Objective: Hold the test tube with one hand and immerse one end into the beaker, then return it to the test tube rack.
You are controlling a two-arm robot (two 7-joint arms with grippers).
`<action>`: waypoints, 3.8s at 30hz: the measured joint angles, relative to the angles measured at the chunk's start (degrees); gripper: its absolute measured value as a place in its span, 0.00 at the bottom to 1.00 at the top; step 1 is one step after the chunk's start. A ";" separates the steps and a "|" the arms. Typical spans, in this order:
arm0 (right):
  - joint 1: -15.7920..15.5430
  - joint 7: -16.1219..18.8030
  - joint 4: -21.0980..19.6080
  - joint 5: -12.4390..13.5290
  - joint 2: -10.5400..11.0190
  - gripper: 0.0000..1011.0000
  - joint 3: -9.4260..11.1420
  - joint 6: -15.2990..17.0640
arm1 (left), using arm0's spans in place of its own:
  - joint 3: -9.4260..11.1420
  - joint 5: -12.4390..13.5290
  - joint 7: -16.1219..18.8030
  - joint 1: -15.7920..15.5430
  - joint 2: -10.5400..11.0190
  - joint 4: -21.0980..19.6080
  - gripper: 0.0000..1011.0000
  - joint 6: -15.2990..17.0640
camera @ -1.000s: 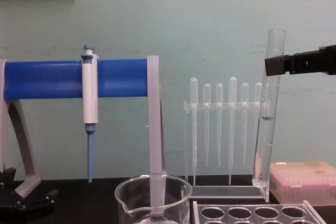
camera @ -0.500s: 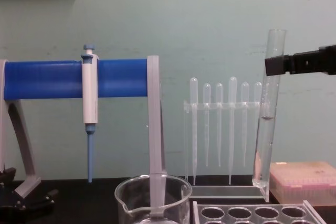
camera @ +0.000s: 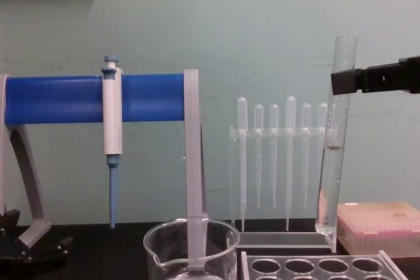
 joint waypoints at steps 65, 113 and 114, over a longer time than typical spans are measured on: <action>0.00 0.00 0.00 0.00 0.00 0.22 0.00 0.00 | 0.00 0.00 0.00 0.00 0.00 0.00 0.99 0.00; 14.45 3.91 3.27 -1.92 -8.49 0.22 -12.34 2.36 | 0.00 0.00 0.00 0.00 0.00 0.00 0.99 0.00; 14.78 3.95 3.74 -2.16 -8.87 0.22 -12.83 2.25 | 0.00 0.00 0.00 0.00 0.00 0.00 0.99 0.00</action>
